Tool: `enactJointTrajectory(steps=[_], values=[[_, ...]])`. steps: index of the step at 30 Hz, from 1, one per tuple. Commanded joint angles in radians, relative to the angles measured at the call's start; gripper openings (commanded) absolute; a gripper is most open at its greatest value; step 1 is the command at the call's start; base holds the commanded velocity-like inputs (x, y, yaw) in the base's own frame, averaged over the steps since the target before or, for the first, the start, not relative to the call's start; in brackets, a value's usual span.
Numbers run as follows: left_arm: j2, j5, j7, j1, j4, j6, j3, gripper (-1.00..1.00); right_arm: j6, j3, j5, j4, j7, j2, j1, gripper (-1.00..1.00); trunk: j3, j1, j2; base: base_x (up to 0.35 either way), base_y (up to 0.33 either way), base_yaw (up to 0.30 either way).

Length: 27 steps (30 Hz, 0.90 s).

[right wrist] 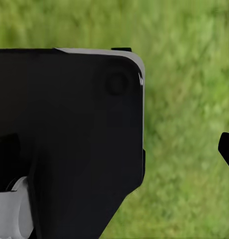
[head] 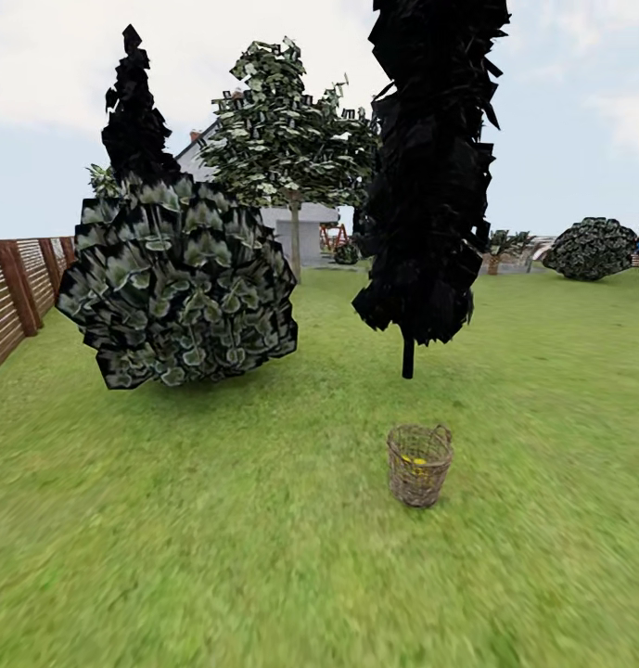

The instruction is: Take the three Easter eggs out of the wicker basket on the lawn in the garden, then place them on the lawn next to a single tree (choose any tree) so that all three eggs are next to the same tree and none are left in the basket.

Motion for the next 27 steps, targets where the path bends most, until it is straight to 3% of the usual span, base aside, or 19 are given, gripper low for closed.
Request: enactJointTrajectory(steps=[1,27], values=[[0.0,-0.001,-0.001,-0.001,0.001,-0.003,-0.001,1.0,-0.005,-0.001,0.0,0.001,0.0,0.0,-0.001,1.0,-0.001,0.001,-0.001,0.33,0.0,-0.198],[0.0,-0.001,-0.001,-0.001,0.001,-0.003,-0.001,1.0,-0.005,0.0,0.0,0.001,0.0,0.0,-0.001,1.0,0.024,0.001,-0.001,0.33,0.0,-0.221]])
